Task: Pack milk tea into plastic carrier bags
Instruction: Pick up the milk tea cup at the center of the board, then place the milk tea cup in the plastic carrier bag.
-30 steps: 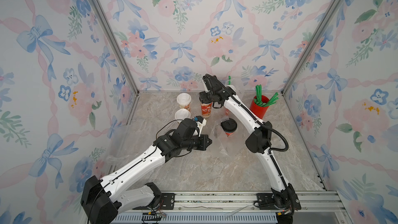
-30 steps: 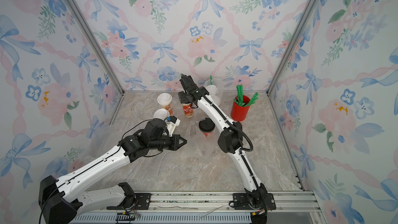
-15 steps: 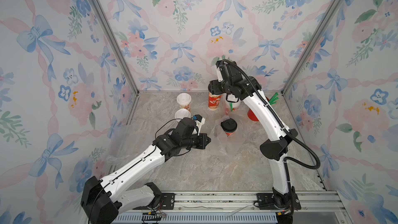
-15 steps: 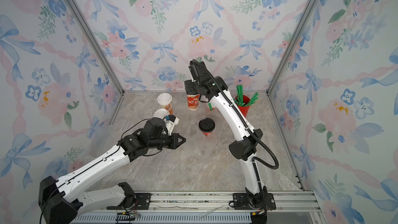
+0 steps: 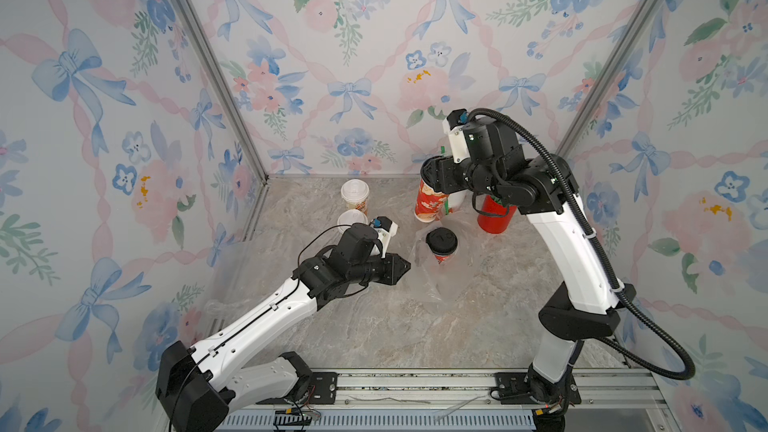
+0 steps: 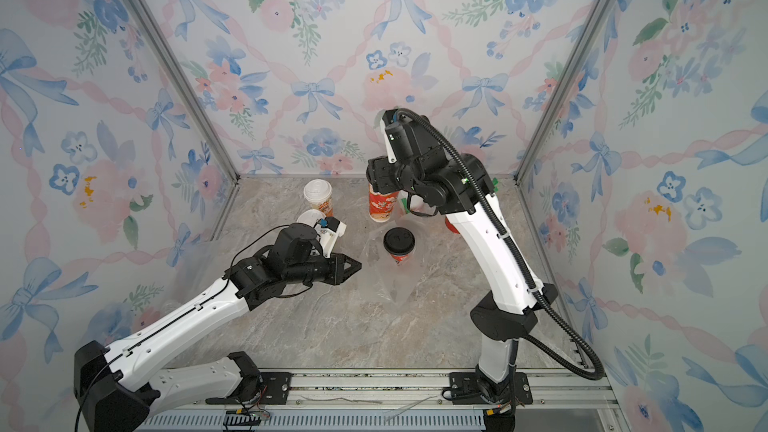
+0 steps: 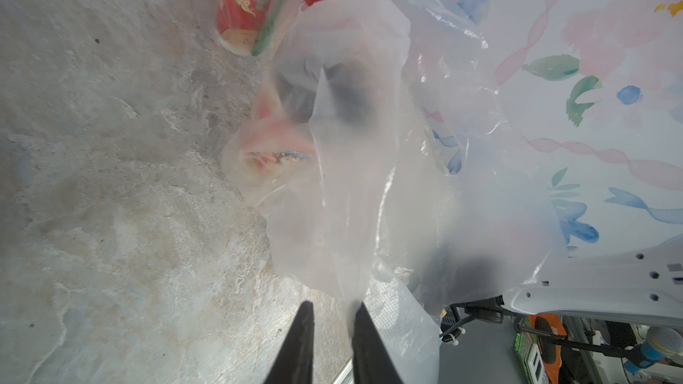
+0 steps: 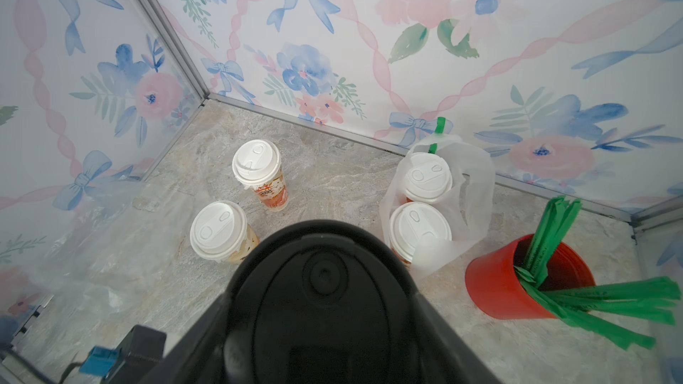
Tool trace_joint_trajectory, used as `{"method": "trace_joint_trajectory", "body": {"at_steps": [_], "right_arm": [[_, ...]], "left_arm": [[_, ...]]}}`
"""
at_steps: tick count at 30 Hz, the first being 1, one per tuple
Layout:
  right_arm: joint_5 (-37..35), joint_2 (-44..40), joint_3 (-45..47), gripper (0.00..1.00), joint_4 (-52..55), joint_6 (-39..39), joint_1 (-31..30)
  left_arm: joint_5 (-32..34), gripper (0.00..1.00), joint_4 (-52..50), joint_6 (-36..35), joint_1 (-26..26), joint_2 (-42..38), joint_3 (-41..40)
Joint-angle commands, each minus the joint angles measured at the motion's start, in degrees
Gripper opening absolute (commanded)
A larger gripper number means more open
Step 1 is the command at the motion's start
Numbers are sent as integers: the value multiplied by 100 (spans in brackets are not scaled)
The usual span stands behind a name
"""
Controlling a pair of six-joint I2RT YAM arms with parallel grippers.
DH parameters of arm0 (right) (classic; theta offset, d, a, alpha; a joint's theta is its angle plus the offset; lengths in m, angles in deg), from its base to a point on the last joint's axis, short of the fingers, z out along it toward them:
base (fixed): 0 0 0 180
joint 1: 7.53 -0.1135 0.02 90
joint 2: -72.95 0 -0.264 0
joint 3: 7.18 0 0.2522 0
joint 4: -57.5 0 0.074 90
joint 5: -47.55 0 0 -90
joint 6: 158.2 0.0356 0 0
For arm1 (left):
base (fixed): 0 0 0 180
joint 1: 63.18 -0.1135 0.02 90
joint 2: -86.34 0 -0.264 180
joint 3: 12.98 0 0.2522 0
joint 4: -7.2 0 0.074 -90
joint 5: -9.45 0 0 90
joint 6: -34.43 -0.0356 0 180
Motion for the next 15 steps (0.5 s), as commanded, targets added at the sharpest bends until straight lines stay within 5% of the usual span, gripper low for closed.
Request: {"method": "trace_joint_trajectory", "body": {"at_steps": [1, 8, 15], "right_arm": [[-266, -426, 229, 61, 211, 228, -169], [-280, -1252, 1091, 59, 199, 575, -503], [-263, -1857, 2264, 58, -39, 883, -677]], "left_arm": [[-212, 22, 150, -146, 16, 89, 162], [-307, 22, 148, -134, 159, 242, 146], [-325, 6, 149, -124, 263, 244, 179]]}}
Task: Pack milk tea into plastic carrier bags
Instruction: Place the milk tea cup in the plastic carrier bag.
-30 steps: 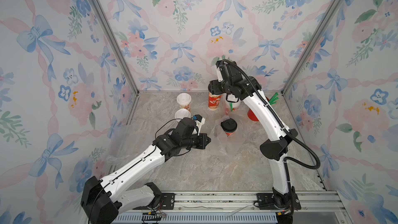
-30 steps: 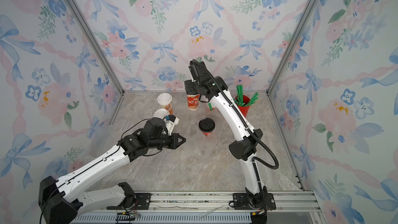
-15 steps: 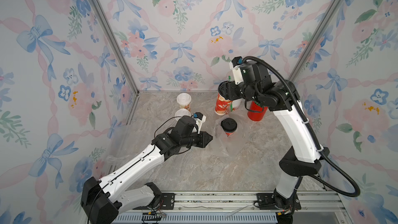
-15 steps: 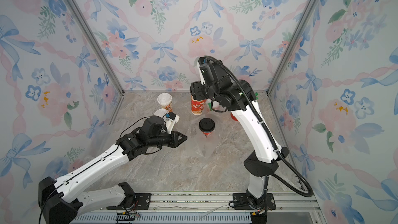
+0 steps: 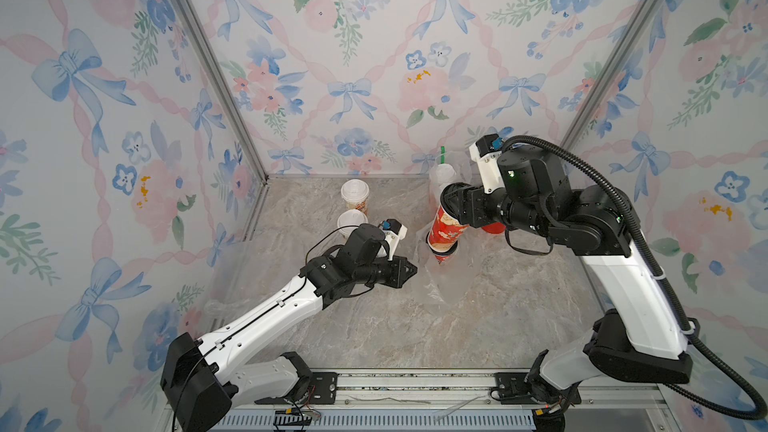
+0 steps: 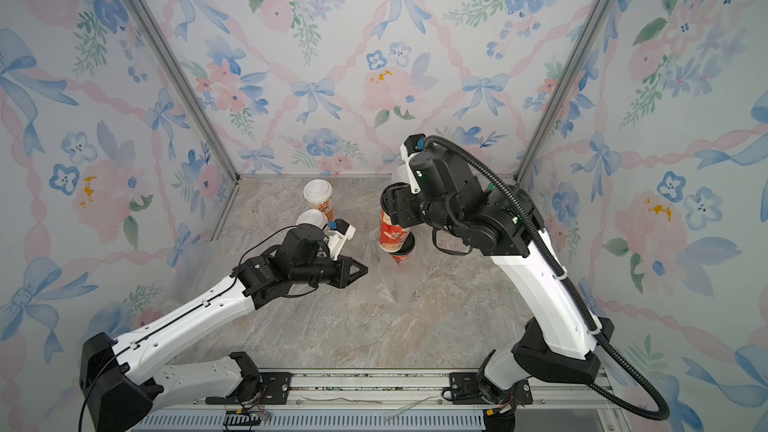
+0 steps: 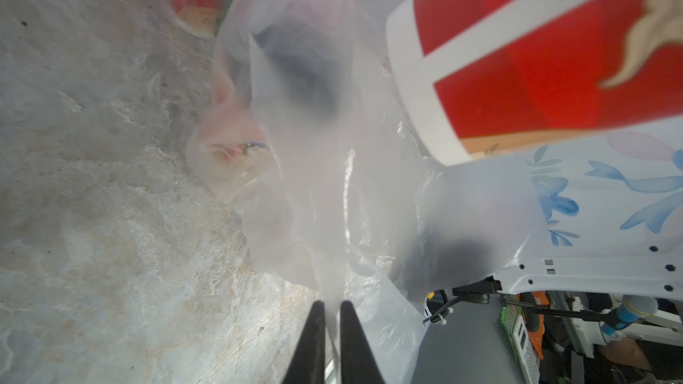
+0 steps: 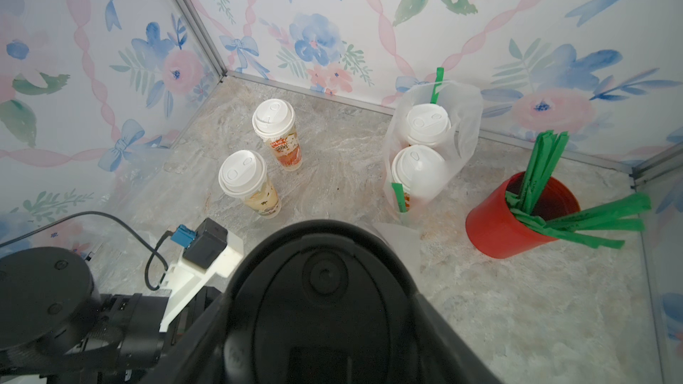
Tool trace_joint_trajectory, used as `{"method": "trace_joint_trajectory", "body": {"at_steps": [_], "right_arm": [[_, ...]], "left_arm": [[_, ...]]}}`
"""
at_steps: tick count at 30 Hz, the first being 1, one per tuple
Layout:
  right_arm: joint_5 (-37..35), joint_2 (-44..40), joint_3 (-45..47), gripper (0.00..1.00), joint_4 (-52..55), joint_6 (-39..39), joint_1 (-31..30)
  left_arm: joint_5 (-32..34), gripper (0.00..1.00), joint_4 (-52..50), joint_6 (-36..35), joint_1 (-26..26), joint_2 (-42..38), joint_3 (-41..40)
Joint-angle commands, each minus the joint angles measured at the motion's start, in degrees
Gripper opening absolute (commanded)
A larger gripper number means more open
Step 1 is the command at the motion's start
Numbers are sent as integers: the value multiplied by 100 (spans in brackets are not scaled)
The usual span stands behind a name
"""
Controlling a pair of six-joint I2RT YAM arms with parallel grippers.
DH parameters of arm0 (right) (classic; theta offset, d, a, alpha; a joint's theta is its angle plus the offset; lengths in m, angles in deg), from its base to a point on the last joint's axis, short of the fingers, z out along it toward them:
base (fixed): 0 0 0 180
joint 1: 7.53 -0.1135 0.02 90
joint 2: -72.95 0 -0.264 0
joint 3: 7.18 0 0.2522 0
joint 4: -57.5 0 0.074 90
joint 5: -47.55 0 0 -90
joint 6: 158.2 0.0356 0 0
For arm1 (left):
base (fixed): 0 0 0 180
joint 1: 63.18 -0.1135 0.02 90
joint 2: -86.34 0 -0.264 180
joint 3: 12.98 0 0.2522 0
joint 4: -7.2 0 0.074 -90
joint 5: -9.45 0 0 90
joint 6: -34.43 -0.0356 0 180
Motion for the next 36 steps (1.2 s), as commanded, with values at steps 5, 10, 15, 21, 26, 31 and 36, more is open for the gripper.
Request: {"method": "trace_joint_trajectory", "body": {"at_steps": [5, 10, 15, 21, 26, 31, 36], "right_arm": [[-26, -553, 1148, 57, -511, 424, -85], [80, -797, 1801, 57, -739, 610, -85], [217, -965, 2323, 56, -937, 758, -85], [397, -1052, 2778, 56, -1111, 931, -99], [474, -1133, 3170, 55, -1226, 1050, -110], [441, -1168, 3505, 54, -1280, 1146, -102], [384, -1212, 3793, 53, -1329, 1192, -102]], "left_arm": [[-42, 1, 58, -54, 61, -24, 191], [-47, 0, 57, -28, 79, -24, 262], [-48, 0, 57, -19, 110, 1, 327], [-16, 0, 58, 32, 141, -4, 367], [51, 0, 78, 58, 159, -25, 402], [67, 0, 128, 103, 167, -25, 409], [94, 0, 223, 156, 175, -82, 441]]}}
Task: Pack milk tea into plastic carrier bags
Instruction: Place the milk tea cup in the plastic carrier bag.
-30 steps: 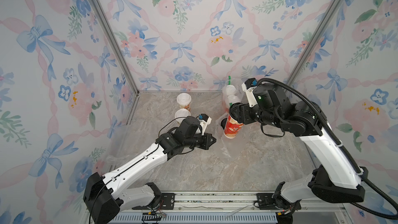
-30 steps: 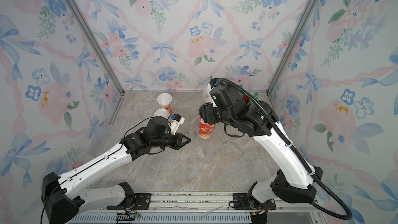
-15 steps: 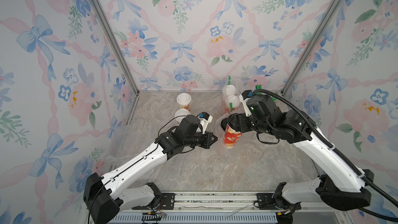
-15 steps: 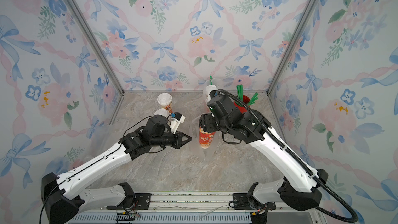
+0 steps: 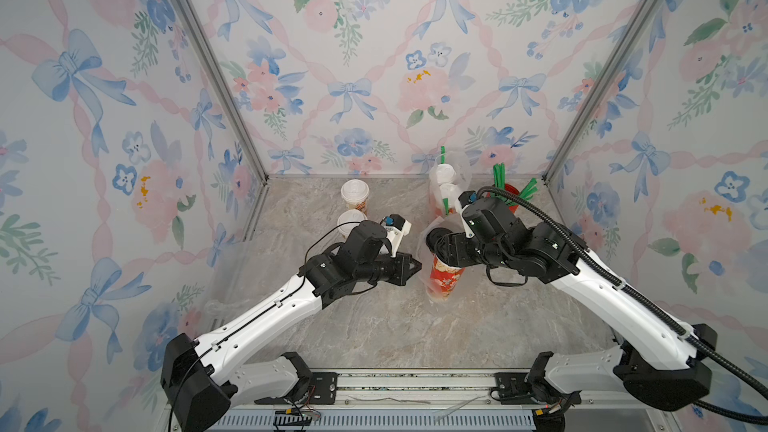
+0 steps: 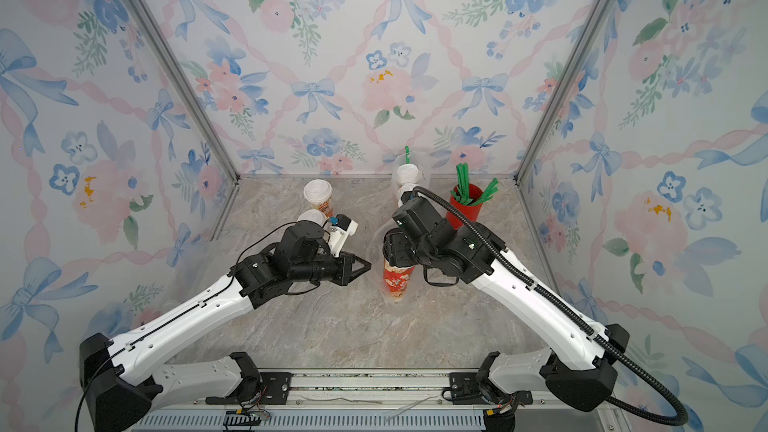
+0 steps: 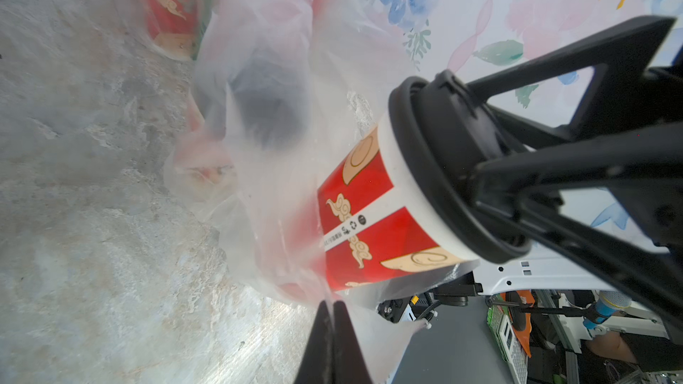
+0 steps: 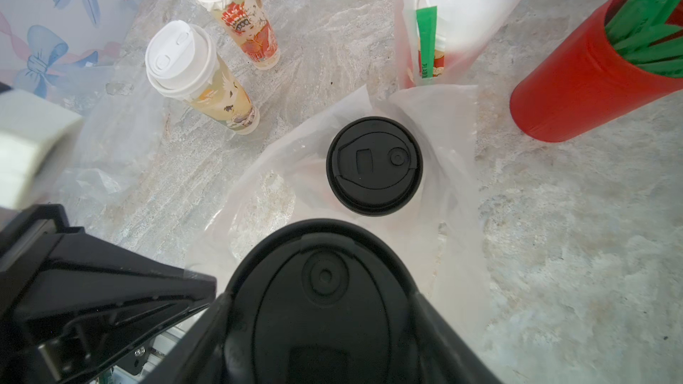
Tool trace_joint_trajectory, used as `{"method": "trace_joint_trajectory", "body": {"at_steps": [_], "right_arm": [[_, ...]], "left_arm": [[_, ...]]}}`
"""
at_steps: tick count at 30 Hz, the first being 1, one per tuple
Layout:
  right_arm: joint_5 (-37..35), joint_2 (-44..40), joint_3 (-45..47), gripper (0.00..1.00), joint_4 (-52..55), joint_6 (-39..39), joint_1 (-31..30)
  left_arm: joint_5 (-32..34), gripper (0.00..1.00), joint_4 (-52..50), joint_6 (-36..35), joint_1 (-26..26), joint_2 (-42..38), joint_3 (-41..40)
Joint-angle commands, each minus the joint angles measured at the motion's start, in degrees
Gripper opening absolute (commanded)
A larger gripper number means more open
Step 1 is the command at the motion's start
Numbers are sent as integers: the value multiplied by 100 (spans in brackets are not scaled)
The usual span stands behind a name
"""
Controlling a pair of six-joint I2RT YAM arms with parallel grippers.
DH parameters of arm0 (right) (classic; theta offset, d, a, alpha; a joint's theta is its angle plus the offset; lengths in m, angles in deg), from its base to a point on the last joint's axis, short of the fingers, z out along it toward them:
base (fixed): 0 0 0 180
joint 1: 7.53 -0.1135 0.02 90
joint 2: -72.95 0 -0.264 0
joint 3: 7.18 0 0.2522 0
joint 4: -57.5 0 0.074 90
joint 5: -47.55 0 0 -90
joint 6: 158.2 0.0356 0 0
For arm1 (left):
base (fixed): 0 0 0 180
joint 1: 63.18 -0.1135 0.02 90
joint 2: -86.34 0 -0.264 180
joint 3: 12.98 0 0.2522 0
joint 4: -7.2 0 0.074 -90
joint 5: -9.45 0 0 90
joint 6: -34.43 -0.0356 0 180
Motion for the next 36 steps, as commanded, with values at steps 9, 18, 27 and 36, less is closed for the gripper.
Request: {"method": "trace_joint_trajectory", "body": {"at_steps": [9, 18, 27, 36], "right_arm": [[-171, -202, 618, 52, -279, 145, -59], [-221, -270, 582, 52, -303, 224, -68], [-200, -536, 471, 47, -622, 556, -155], [-307, -590, 1048, 43, -1023, 995, -210]], "left_arm": [[-55, 0, 389, 182, 50, -113, 172], [-48, 0, 468, 233, 41, -115, 81], [-18, 0, 471, 243, 45, -64, -81], [4, 0, 473, 267, 52, -119, -88]]}}
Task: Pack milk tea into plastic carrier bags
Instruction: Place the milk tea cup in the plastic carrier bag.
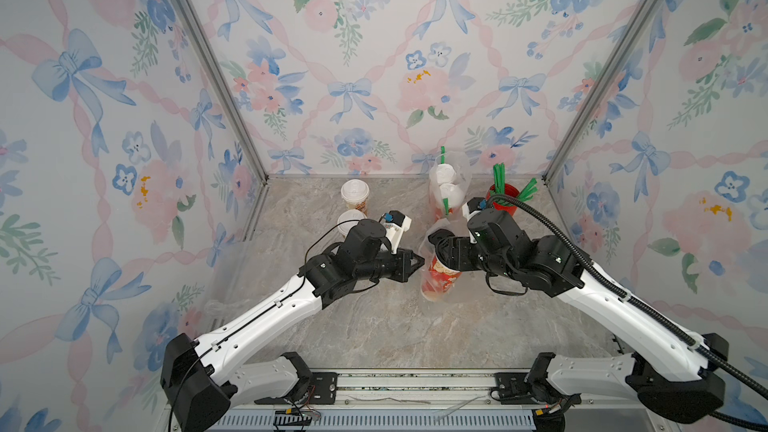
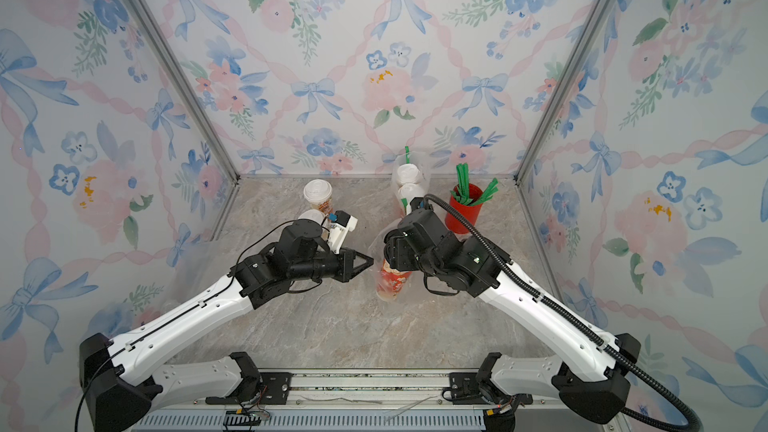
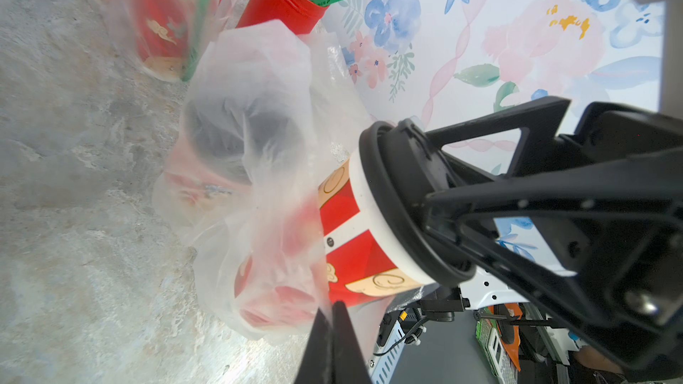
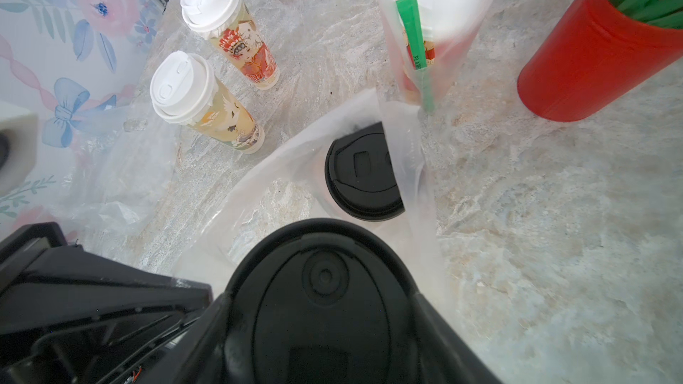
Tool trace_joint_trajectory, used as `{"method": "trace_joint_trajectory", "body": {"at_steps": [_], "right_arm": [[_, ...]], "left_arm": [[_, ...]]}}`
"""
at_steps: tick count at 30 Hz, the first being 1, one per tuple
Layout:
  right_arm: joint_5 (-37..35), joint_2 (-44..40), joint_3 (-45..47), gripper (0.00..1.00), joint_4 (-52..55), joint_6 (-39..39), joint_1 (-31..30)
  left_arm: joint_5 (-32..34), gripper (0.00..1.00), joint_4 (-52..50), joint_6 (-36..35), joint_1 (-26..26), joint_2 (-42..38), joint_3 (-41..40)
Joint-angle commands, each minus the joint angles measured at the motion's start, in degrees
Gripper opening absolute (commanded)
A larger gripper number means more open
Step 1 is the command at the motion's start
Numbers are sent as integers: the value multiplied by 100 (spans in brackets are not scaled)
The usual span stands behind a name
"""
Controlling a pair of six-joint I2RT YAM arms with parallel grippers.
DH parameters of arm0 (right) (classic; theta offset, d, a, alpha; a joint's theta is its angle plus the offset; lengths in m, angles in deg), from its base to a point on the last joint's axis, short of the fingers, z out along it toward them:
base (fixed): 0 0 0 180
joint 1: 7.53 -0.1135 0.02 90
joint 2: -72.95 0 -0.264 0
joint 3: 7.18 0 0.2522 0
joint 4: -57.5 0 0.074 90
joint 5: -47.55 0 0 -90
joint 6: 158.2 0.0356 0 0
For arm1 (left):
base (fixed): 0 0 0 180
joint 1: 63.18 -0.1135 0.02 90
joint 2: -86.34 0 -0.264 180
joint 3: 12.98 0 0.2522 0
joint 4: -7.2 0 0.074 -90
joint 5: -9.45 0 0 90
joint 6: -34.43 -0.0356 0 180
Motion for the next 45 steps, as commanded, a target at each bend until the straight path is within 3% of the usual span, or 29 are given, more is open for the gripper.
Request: {"method": "trace_joint_trajectory", "body": {"at_steps": [1, 23, 31, 40, 45], "right_arm": [[-121, -71, 202, 43, -287, 307, -118], [-929, 293, 626, 41, 112, 257, -565], [-1440, 382, 130, 40, 793, 142, -711], [-885, 55, 56, 41, 218, 273, -721], [-976, -70, 330, 40, -121, 492, -798]], "left_arm": [[13, 0, 109, 71, 45, -127, -57], [238, 0, 142, 132, 45, -362, 1], [338, 0, 145, 168, 50, -321, -105], [193, 0, 144, 144, 52, -90, -306], [198, 0, 141, 142, 54, -123, -336]]}}
